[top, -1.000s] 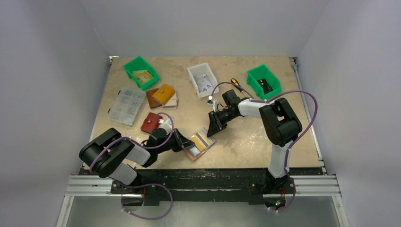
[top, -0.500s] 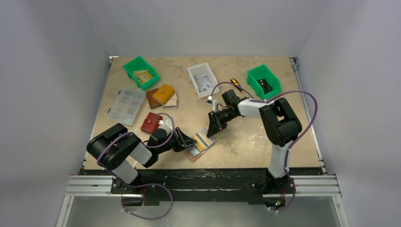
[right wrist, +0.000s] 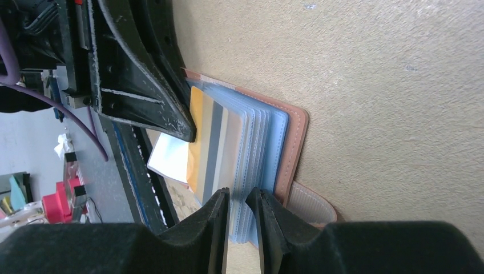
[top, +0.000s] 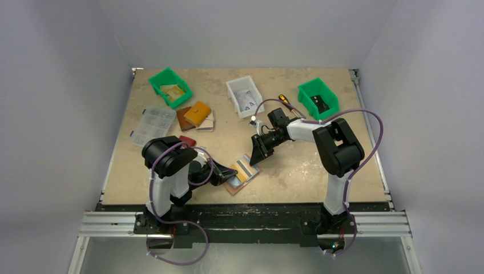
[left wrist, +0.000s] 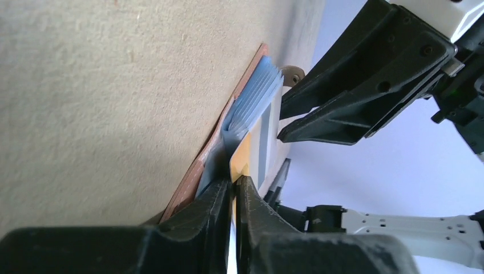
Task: Take the credit cards out of the card holder
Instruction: Remove the credit card from the card holder.
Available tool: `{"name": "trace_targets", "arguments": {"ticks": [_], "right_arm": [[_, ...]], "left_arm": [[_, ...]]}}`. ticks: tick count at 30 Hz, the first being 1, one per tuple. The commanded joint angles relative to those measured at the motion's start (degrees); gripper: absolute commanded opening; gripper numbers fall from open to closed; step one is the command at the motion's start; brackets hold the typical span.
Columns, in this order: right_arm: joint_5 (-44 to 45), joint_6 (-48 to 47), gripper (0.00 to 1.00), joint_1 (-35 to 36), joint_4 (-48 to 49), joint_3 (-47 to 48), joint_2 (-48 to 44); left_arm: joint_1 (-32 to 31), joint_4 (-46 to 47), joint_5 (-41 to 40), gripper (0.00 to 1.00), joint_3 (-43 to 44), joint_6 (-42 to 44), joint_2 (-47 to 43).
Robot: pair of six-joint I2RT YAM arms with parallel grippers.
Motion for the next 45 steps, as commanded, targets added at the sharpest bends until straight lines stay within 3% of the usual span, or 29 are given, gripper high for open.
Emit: {"name": "trace_targets", "arguments": {"ticks": [1,13,22,31,36,42,45], "right_arm": [[3.39,-1.58,0.31,0.32,-0.55,1.3,-0.13],[8.11,-0.59,0.17,0.32,-0.13,1.13,-0.08],[8.79,-0.09,0.15,0.31,0.43,1.21,-0.12],[8.51,-0.17,0.15,0.33,0.31,1.31,-0.28],[8.54,-0.18,0.15,0.32,0.21,1.31,-0.39],[8.46,-0.63,0.15,0.32,-0.09,1.57,-0.63],[8.39,-1.18,0.16,0.29,-0.33,1.7,-0.65]], "left_arm": [[-0.64,13.53,-1.69,0.0,-0.94,-2.09,6.7],[0.81,10.73,-2.17,0.0,-6.02,1.27,3.49],[1.33,13.05,-2.93,0.0,-11.92,0.15,1.55],[1.34,3.02,-1.78,0.0,-12.54,0.89,-7.4],[1.32,-12.06,-1.79,0.0,-11.17,3.96,-18.64],[1.35,-51.57,-6.15,0.0,-5.02,10.95,-43.81],[1.42,-66.91,-8.73,0.0,-2.35,13.01,-53.53]]}}
